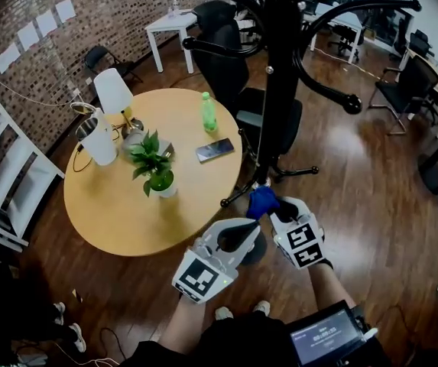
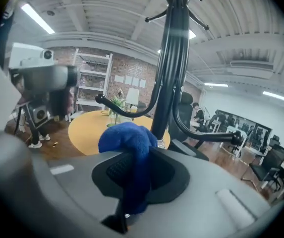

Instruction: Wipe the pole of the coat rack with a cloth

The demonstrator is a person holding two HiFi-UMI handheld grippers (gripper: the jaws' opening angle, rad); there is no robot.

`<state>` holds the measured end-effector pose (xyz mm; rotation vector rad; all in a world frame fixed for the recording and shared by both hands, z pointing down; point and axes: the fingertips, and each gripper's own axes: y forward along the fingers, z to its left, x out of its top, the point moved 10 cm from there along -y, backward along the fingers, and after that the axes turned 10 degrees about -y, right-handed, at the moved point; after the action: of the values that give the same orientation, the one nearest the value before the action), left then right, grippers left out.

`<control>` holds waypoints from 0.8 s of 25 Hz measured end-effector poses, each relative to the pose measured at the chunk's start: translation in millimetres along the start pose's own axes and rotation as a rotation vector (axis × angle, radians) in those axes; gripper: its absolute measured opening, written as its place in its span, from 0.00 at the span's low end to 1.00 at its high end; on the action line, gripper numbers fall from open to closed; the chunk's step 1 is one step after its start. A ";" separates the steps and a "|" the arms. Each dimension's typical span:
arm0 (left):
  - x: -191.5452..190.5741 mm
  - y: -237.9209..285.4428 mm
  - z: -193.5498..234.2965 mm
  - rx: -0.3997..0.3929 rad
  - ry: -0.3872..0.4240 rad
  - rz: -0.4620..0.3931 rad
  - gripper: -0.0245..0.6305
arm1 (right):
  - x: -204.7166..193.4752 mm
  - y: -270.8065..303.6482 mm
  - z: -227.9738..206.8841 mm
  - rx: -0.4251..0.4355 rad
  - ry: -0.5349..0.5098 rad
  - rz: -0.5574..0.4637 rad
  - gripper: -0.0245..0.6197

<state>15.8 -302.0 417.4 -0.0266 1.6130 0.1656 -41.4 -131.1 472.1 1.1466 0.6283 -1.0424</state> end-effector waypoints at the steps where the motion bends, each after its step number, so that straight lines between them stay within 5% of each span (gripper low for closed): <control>1: -13.5 4.4 -2.0 -0.032 -0.014 0.003 0.04 | -0.8 3.5 1.3 -0.006 -0.042 -0.032 0.12; 5: -61.5 24.3 10.3 -0.031 -0.048 -0.046 0.04 | -4.2 21.3 3.2 -0.033 -0.164 -0.157 0.12; 10: -98.3 42.3 35.3 0.039 0.063 -0.116 0.04 | -18.9 39.5 10.4 -0.064 -0.263 -0.301 0.12; 15: -165.2 62.9 51.5 0.050 0.144 -0.157 0.04 | -90.2 74.2 32.5 -0.053 -0.270 -0.415 0.12; 20: -262.1 76.8 48.2 0.057 0.218 -0.136 0.04 | -180.2 117.1 65.0 -0.042 -0.289 -0.418 0.12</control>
<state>67.6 -242.4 683.2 -0.1129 1.8265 0.0112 -16.8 -125.3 695.2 0.8210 0.6684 -1.5127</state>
